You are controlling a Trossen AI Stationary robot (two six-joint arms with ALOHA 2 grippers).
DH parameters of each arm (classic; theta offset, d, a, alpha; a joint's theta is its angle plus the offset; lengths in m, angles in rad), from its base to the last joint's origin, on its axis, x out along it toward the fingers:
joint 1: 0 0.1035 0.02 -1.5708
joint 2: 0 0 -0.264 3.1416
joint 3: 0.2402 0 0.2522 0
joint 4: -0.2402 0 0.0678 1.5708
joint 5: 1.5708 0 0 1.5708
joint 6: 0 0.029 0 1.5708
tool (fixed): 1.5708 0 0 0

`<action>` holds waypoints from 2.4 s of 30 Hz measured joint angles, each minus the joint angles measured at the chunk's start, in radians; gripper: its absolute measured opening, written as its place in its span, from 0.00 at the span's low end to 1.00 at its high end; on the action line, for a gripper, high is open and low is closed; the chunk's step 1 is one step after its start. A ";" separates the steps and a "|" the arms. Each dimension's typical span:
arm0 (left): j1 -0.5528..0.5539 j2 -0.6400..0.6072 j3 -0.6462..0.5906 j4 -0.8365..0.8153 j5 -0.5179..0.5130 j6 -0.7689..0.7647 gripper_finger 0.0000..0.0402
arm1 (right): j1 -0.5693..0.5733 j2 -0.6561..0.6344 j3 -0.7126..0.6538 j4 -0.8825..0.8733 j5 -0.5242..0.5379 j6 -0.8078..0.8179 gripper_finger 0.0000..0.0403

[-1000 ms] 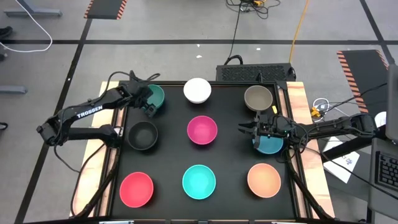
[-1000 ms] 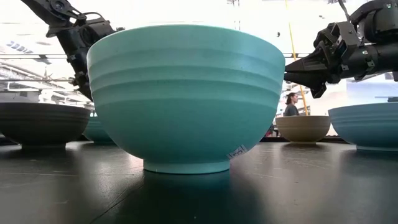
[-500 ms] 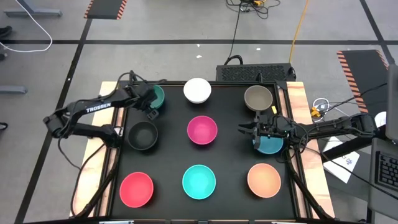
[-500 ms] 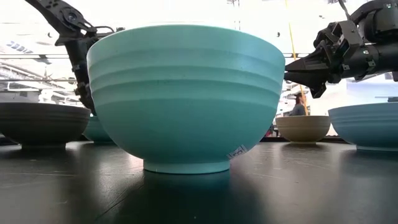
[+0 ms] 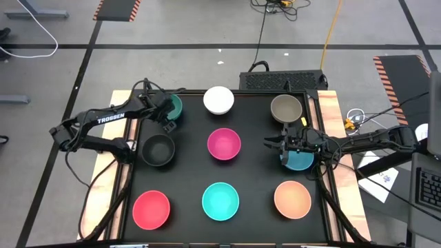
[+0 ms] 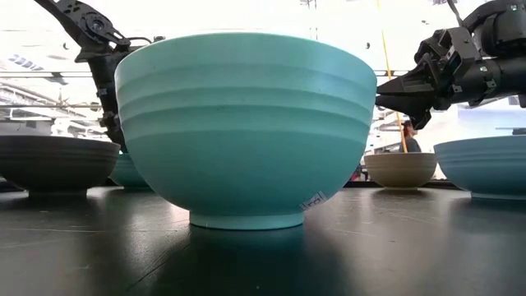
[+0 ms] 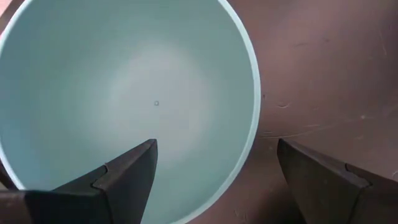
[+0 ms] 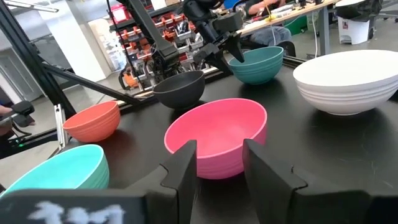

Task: Nest bowls inside each other
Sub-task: Stack the dark green bowl on the light green bowl

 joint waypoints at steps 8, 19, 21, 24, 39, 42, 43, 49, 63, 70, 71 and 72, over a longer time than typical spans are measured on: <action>0.000 0.015 0.000 -0.008 0.011 0.010 0.83 | 0.000 0.000 0.000 0.000 0.000 0.004 0.30; 0.000 0.130 -0.001 0.013 -0.004 0.013 0.61 | 0.000 0.000 0.000 0.000 -0.001 0.007 0.30; 0.001 0.138 -0.001 0.015 -0.005 0.013 0.55 | 0.000 0.000 0.000 0.000 -0.001 0.007 0.30; 0.001 0.141 -0.001 0.015 -0.005 0.010 0.47 | 0.000 0.000 0.000 0.000 -0.001 0.007 0.30; 0.001 0.140 0.001 0.017 -0.040 0.075 0.03 | 0.000 0.000 0.000 0.000 -0.002 0.007 0.30; 0.001 0.140 0.001 0.015 -0.059 0.076 0.02 | 0.000 0.000 0.000 0.000 -0.002 0.007 0.30; 0.001 0.140 0.001 0.014 -0.064 0.080 0.01 | 0.000 0.000 0.000 0.000 -0.002 0.007 0.30; 0.001 0.140 0.015 -0.003 -0.082 0.092 0.01 | 0.000 0.000 0.000 0.000 -0.002 0.007 0.30; -0.046 0.141 0.195 -0.151 -0.113 0.094 0.00 | 0.000 0.000 0.000 -0.018 -0.002 0.007 0.30; -0.099 0.141 0.254 -0.232 -0.117 0.082 0.00 | 0.000 0.000 0.000 -0.023 -0.002 0.007 0.30; -0.107 0.141 0.259 -0.247 -0.116 0.076 0.00 | 0.000 0.000 0.000 -0.023 -0.002 0.007 0.30; -0.116 0.141 0.263 -0.256 -0.116 0.075 0.00 | 0.000 0.000 0.000 -0.023 -0.002 0.007 0.30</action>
